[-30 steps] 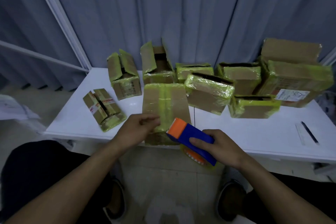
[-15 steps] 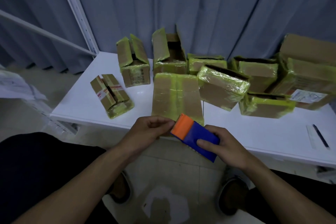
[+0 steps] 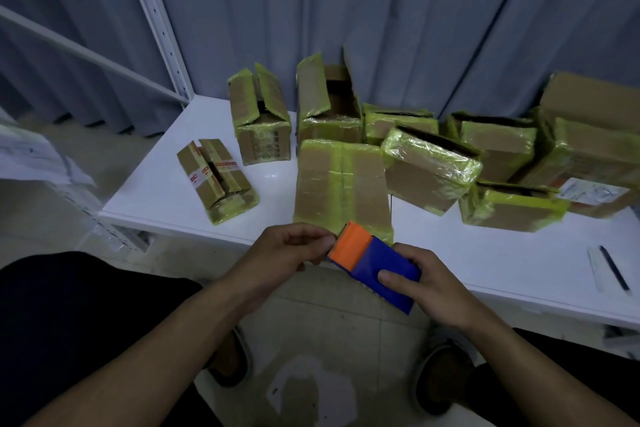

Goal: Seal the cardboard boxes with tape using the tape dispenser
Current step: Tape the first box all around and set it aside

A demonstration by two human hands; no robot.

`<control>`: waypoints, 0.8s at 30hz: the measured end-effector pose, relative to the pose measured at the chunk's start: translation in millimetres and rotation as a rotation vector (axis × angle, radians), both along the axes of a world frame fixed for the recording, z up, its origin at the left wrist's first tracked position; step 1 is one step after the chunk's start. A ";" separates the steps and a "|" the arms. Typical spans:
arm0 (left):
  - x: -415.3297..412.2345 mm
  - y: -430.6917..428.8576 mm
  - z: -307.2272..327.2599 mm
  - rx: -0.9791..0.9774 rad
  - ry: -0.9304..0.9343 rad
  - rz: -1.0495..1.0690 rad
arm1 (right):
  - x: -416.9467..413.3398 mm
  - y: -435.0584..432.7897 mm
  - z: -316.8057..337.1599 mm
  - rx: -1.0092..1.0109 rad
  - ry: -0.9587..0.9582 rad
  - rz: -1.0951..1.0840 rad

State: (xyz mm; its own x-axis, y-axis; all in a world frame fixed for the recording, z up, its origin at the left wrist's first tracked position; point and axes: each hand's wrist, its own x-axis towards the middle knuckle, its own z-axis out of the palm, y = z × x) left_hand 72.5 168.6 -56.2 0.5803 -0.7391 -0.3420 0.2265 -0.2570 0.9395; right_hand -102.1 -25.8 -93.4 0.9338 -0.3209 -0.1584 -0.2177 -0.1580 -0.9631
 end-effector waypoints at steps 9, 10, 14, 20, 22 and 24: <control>-1.3 -5.2 -5.5 -0.030 0.275 0.046 | 1.1 2.3 0.4 0.041 -0.013 -0.008; -1.3 -5.7 -6.2 -0.034 0.280 0.047 | 1.1 2.5 0.9 0.045 -0.015 -0.009; -0.9 -6.6 -8.3 -0.052 0.262 0.063 | 0.5 2.1 1.0 0.062 -0.016 -0.015; 0.0 -5.9 -8.3 -0.007 0.161 0.049 | 0.2 2.9 1.4 0.064 0.003 -0.004; 0.6 -6.4 -7.3 0.004 0.169 0.060 | 1.0 4.0 3.6 0.066 -0.001 -0.009; 1.0 -7.5 -7.1 0.028 0.176 0.072 | 1.8 4.8 5.6 0.067 -0.007 -0.018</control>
